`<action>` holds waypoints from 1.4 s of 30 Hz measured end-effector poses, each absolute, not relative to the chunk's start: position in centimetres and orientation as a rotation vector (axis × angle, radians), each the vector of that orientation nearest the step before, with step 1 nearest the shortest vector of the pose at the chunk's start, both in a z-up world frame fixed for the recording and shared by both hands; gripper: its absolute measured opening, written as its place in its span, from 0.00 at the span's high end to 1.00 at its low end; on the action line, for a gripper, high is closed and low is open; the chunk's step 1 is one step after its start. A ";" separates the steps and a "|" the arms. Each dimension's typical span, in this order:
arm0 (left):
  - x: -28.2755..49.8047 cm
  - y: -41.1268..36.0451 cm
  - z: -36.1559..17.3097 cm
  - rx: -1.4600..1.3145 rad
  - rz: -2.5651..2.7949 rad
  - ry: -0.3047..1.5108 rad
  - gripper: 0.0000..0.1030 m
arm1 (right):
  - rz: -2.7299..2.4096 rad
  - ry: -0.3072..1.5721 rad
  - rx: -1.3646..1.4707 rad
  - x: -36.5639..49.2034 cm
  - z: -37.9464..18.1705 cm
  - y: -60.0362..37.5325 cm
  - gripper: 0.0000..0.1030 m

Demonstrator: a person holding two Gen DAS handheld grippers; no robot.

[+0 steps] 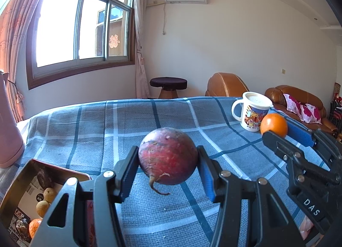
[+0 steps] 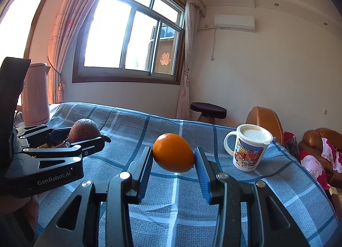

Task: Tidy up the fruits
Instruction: 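Lift and carry the red-purple fruit toward the tin with left tool while right tool carries the orange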

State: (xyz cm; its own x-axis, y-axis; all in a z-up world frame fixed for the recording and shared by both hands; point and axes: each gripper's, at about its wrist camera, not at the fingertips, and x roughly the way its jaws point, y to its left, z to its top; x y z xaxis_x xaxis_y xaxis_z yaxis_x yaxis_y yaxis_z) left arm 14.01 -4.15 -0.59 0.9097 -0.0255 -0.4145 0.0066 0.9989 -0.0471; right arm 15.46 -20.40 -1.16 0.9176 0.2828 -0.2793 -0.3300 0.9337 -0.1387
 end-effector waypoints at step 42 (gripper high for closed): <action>6.5 -1.1 0.7 -0.058 -0.073 0.415 0.47 | 0.507 0.257 -0.117 10.6 -0.1 -17.1 0.59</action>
State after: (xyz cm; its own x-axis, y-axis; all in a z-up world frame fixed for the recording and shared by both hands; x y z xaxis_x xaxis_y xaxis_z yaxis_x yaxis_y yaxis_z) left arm 6.52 -1.13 0.69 0.9125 -0.0825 -0.4006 0.0587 0.9957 -0.0713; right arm 10.58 -17.09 -0.13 0.8430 0.4640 -0.2720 -0.4933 0.8686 -0.0474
